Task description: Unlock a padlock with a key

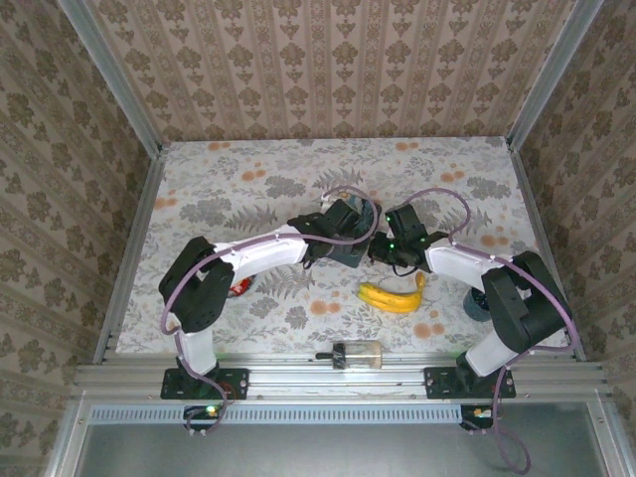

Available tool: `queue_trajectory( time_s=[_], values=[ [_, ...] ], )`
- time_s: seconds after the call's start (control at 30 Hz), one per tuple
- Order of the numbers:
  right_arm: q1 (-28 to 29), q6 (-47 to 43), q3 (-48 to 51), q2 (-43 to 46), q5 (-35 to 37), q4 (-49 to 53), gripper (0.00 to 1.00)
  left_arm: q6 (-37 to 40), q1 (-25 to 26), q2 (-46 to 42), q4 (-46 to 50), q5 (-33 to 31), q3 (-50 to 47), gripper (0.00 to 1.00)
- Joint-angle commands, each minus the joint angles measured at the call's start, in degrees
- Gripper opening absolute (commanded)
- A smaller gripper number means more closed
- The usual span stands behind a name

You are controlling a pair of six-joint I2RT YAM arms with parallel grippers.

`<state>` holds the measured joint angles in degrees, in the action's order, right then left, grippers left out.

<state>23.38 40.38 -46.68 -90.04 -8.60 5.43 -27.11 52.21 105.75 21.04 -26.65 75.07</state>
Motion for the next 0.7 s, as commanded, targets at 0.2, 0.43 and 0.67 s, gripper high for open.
queue_trajectory(
  time_s=[0.2, 0.43, 0.67],
  values=[
    [-2.72, -1.94, 2.03, 0.24, 1.39, 0.61, 0.14, 0.92, -1.22, 0.29, 6.47, -2.22, -2.6, 1.0],
    [-3.31, -1.88, 1.41, -1.7, 1.81, -0.07, 0.16, 0.39, -1.59, -0.62, 5.98, -1.31, -3.61, 1.0],
    [-3.59, -0.56, 1.19, -3.63, 2.1, -1.7, 0.12, -0.13, -1.88, -0.64, 5.56, -0.51, -4.46, 1.0]
  ],
)
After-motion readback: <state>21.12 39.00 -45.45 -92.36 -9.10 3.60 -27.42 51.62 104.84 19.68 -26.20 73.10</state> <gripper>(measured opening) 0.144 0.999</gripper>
